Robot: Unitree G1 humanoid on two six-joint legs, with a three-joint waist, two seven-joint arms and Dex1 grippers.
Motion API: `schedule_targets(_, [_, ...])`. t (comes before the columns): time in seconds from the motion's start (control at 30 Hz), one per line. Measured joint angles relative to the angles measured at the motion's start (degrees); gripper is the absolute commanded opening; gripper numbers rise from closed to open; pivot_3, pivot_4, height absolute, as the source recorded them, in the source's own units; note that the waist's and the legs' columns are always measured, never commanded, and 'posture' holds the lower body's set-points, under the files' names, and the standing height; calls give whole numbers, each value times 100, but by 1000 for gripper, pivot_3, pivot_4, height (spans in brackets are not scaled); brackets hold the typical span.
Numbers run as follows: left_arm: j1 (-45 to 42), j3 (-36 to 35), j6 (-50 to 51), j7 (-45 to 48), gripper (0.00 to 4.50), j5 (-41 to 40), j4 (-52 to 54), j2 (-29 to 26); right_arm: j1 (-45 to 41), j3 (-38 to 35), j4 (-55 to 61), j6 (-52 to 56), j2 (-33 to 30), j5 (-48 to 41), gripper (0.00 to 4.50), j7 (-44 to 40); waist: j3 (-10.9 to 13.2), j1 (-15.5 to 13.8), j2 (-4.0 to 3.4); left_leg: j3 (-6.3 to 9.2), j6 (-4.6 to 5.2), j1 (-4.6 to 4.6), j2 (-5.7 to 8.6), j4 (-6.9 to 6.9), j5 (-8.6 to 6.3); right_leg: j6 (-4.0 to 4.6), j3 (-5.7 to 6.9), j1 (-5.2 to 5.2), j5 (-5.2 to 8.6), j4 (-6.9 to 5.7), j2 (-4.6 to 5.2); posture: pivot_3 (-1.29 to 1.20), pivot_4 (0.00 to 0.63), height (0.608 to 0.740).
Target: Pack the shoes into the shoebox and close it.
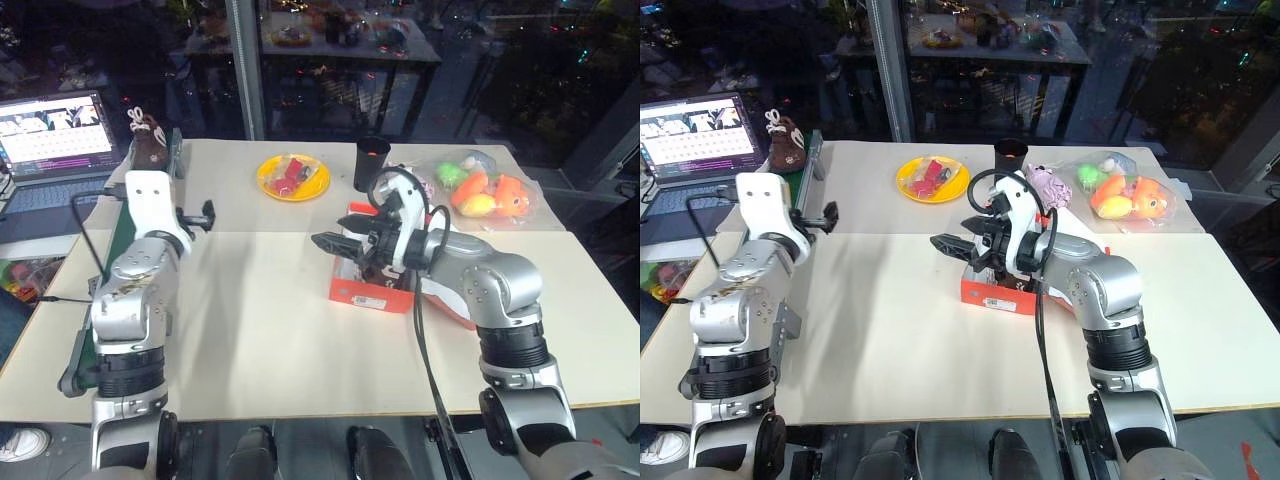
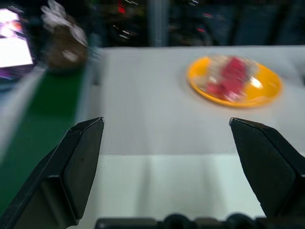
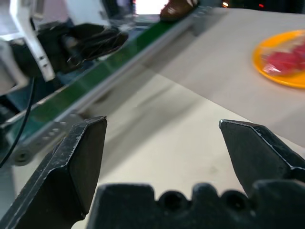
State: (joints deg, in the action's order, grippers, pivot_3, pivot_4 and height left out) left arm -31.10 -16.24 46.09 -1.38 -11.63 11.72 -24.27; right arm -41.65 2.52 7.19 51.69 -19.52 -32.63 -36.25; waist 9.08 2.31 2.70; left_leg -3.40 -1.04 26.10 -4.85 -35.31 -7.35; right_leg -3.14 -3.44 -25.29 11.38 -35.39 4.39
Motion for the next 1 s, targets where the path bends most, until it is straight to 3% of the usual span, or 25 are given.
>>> schedule_targets(0.27, [658,-726,-229,-249,4500,248,-167,-91,1,317,-181,-236,32,109,4441,-295,0,-14,1,-1,-6,1,0,3,-3,2,1,-3,0,-2,1,0,150,736])
schedule_targets(0.53, [1123,-834,-1844,495,4500,42,-1080,114,223,608,-239,-808,117,522,4441,-364,-1,-130,3,-2,-37,2,0,3,-22,4,3,-4,0,3,2,0,150,736])
schedule_targets(0.73, [1133,-817,-2727,671,4500,131,-2188,102,604,896,-236,-1198,151,967,4441,-292,-2,-148,4,-2,-38,2,0,3,-21,4,3,-3,-1,3,2,0,150,736])
schedule_targets(1.0, [552,-728,-2972,810,4500,190,-2830,-273,691,894,51,-1235,83,1118,4441,-226,-3,-161,5,-2,-41,2,-1,3,-22,4,6,-3,0,1,2,0,150,736])
